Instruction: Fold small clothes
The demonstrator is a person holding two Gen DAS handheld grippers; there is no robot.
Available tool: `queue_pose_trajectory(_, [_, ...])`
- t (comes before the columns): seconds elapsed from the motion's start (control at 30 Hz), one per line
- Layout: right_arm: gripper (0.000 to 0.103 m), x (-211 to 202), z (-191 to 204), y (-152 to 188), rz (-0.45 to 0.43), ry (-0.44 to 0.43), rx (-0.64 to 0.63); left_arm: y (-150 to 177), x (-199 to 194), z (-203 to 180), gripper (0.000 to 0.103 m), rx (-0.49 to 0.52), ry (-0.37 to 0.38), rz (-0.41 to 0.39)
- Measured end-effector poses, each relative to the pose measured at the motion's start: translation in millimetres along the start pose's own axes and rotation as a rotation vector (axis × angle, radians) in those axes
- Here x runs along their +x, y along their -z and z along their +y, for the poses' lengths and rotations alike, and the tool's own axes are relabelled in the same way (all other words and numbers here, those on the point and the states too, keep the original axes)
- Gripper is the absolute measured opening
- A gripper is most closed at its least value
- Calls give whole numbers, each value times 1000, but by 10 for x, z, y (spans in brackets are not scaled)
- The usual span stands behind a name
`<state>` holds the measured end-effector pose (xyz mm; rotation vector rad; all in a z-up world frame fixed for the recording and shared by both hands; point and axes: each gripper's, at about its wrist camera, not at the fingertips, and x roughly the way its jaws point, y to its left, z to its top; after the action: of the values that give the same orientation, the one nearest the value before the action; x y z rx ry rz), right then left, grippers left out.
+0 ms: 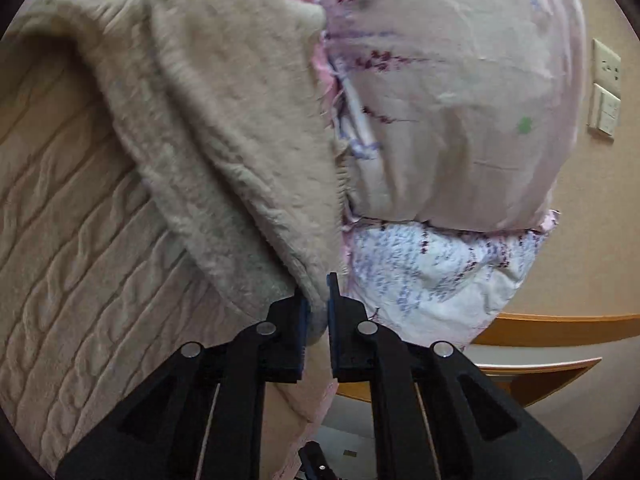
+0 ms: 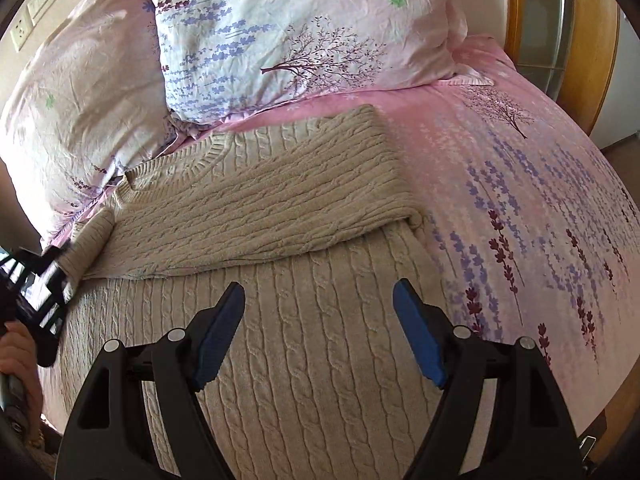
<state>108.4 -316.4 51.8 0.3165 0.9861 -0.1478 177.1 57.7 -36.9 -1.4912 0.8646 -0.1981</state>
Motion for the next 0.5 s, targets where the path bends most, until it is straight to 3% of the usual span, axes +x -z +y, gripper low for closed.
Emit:
queue_pose_trajectory(0.1, [78, -30, -109, 14, -2, 14, 24, -14, -3, 117, 12, -30, -4, -4])
queue_pose_trajectory(0.2, [78, -13, -201, 25, 6, 21, 50, -202, -163, 45, 23, -19, 5, -71])
queue_pose_trajectory(0.5, [78, -15, -232, 47, 10, 13, 39, -841, -684, 99, 23, -168, 99, -315])
